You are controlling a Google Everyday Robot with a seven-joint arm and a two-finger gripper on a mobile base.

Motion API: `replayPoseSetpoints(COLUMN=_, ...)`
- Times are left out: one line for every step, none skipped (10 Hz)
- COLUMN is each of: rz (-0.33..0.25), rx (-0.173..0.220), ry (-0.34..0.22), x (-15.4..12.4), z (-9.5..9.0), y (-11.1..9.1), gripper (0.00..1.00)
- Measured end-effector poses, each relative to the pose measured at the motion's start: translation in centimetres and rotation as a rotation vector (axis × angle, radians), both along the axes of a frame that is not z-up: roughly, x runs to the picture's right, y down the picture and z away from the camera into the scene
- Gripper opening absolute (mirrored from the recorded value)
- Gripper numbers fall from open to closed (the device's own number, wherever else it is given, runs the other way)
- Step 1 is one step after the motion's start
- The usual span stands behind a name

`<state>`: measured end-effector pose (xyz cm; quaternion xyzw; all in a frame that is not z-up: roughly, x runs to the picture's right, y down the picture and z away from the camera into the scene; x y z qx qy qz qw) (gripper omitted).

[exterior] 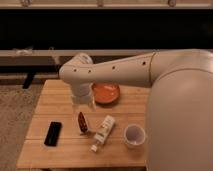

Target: Push the eraser across the table

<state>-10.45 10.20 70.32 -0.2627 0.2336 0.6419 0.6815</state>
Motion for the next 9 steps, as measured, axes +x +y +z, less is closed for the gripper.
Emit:
replayPoseSetpoints(rz=0.000, rx=0.000, ry=0.000, x=0.0, z=0.0, y=0.0, gripper=0.65)
replayPoseSetpoints(rz=0.000, rx=0.000, ry=0.000, x=0.0, z=0.0, y=0.0, gripper=0.65)
replayPoseSetpoints(rz=0.000, rx=0.000, ry=0.000, x=0.0, z=0.0, y=0.0, gripper=0.65)
replayPoseSetpoints(rz=0.000, rx=0.000, ry=0.000, x=0.0, z=0.0, y=0.0, gripper=0.65)
replayPoseSetpoints(rz=0.000, rx=0.000, ry=0.000, x=0.0, z=0.0, y=0.0, gripper=0.65)
replayPoseSetpoints(rz=0.000, rx=0.000, ry=0.000, x=0.0, z=0.0, y=0.0, gripper=0.65)
replayPoseSetpoints(rz=0.001, rx=0.000, ry=0.000, x=0.0, z=0.0, y=0.0, gripper=0.65)
replayPoseSetpoints(rz=-0.001, rx=0.008, ry=-0.021, x=-0.2, z=-0.2, y=-0.1, gripper=0.65)
replayPoseSetpoints(rz=-0.013, rx=0.024, ry=-0.067, x=-1.3, z=-1.1, y=-0.2, gripper=0.65)
